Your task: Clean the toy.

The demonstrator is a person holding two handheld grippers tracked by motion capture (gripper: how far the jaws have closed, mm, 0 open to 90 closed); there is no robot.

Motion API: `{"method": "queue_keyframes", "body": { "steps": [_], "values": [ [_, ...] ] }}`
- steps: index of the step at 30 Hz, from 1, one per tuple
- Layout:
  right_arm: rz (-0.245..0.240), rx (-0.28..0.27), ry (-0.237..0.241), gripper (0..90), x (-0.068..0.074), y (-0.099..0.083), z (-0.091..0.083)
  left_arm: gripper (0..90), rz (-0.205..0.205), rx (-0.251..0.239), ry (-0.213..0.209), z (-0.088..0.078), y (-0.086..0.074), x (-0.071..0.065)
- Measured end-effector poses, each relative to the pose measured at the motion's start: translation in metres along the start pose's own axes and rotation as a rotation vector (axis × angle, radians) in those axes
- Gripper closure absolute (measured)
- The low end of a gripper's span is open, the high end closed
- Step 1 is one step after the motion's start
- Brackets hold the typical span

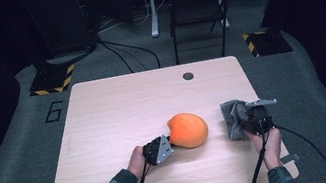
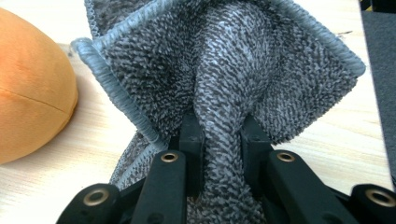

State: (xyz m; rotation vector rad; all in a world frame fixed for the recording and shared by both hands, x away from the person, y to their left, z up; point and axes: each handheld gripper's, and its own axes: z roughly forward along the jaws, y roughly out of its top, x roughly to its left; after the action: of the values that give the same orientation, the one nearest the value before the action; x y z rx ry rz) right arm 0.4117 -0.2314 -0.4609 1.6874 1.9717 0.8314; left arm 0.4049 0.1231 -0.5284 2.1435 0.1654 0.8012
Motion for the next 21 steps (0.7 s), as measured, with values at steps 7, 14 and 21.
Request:
{"method": "queue_keyframes", "body": {
  "steps": [7,14,21],
  "values": [
    [-0.006,0.014,0.011,75.3,0.004,0.002,0.004,79.3,-0.073,-0.041,-0.012,-0.003,0.0,0.004],
    [0.023,0.0,0.009,75.3,-0.005,0.002,0.002,79.8,-0.213,-0.105,-0.061,-0.014,0.017,0.016],
    [0.02,-0.009,0.011,75.3,-0.007,0.002,0.001,79.3,-0.42,-0.131,-0.141,-0.036,0.04,0.032]
  ]
}}
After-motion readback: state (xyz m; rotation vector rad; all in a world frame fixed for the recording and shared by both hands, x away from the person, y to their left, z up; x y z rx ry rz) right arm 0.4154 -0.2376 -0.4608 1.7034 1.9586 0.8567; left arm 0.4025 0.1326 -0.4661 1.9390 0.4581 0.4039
